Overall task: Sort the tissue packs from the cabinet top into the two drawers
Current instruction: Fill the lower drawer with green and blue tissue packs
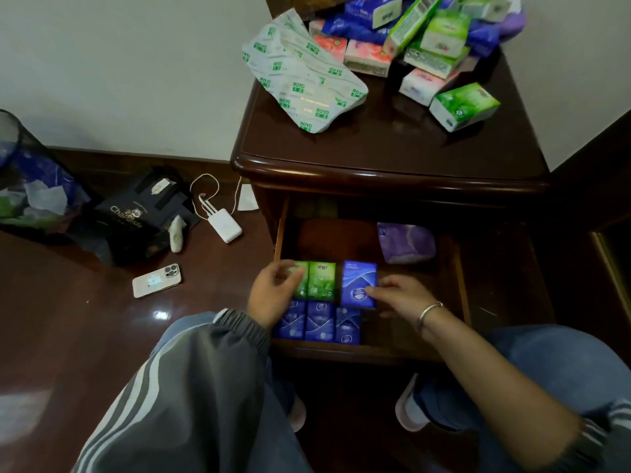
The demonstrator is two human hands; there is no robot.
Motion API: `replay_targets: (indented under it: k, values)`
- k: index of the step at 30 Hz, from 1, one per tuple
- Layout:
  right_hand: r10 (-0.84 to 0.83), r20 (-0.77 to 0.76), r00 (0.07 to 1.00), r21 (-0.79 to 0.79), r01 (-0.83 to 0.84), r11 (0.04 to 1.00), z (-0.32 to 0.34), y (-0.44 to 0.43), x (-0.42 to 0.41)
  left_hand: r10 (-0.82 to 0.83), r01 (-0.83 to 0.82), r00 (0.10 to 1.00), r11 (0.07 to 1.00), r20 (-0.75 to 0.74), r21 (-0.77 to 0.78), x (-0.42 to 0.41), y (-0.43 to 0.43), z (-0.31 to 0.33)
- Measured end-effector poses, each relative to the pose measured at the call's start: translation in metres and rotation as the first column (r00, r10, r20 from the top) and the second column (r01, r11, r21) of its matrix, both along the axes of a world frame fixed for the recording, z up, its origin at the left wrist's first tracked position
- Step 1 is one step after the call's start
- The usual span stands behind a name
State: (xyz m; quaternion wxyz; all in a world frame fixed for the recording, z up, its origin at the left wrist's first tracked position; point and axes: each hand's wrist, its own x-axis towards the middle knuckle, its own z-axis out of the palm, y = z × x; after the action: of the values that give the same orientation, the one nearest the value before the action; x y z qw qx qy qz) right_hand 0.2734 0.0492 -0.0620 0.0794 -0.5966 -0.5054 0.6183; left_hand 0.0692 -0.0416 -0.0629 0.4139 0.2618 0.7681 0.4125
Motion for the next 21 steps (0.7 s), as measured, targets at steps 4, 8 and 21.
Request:
replay_targets:
  k: [4, 8, 21]
  values:
    - [0.122, 0.272, 0.955, -0.015, -0.123, 0.992, -0.026, -0.002, 0.015, 0.025, -0.103, 0.966, 0.951, -0.259, -0.293, -0.015, -0.004, -0.015]
    - [0.374, 0.41, 0.832, -0.039, -0.394, 0.918, -0.053, -0.024, 0.005, -0.047, -0.009, 0.981, 0.958, -0.189, -0.285, -0.007, -0.003, -0.021]
    - [0.539, 0.425, 0.727, -0.032, -0.583, 0.811, -0.022, -0.026, 0.0, -0.008, -0.011, 0.998, 0.964, -0.07, -0.266, -0.013, -0.006, -0.018]
